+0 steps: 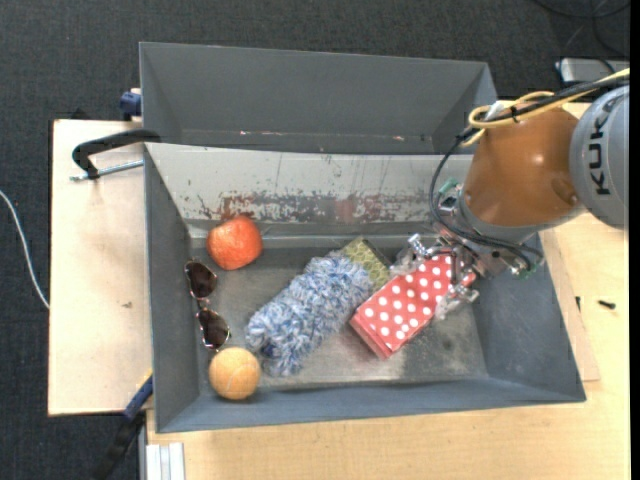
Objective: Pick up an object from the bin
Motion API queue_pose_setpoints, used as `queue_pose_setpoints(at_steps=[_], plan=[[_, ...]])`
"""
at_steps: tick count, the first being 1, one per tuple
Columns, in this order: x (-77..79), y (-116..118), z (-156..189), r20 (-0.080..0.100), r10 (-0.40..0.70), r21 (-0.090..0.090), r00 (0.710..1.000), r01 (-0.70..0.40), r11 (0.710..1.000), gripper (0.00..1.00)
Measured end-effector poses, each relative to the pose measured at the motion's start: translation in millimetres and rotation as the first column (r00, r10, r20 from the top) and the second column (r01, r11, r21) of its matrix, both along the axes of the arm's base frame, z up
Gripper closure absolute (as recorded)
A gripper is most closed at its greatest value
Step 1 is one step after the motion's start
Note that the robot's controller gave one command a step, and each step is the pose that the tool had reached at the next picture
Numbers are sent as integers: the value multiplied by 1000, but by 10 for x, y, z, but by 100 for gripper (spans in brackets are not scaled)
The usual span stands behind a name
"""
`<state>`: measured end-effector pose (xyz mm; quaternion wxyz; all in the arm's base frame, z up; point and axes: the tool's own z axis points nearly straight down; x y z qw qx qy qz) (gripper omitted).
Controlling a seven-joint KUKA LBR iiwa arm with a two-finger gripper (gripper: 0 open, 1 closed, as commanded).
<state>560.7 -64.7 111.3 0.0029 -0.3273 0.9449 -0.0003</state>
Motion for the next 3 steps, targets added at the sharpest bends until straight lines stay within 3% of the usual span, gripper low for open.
queue_pose_setpoints(at_steps=[2, 3], plan=[[9, 5, 121, 2, -1, 0, 1000, 1, 1000, 100], [-5, 11, 209, -6, -1, 1, 1000, 1, 1000, 100]])
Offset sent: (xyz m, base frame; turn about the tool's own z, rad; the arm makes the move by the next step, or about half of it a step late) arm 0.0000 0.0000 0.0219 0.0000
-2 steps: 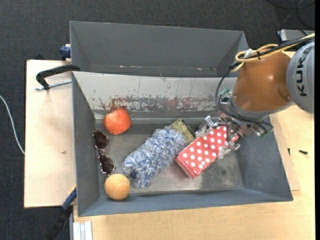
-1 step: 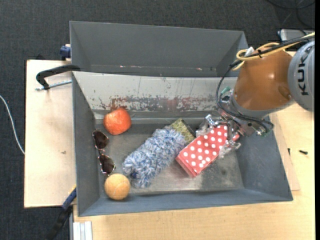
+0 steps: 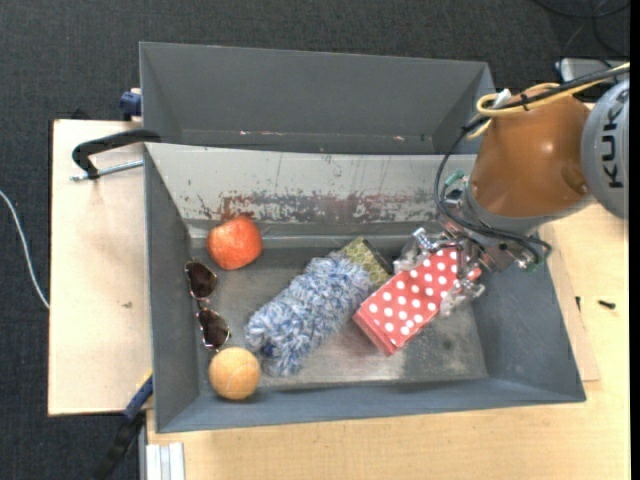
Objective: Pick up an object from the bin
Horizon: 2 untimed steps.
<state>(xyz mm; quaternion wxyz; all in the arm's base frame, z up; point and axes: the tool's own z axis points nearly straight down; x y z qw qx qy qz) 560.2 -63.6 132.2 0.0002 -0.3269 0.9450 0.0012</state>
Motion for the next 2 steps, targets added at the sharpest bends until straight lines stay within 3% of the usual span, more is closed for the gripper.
queue_pose_setpoints(at_steps=[1, 2], plan=[[-9, 1, 235, -3, 0, 1, 1000, 0, 1000, 100], [12, 1, 436, 7, -1, -1, 1000, 1, 1000, 100]])
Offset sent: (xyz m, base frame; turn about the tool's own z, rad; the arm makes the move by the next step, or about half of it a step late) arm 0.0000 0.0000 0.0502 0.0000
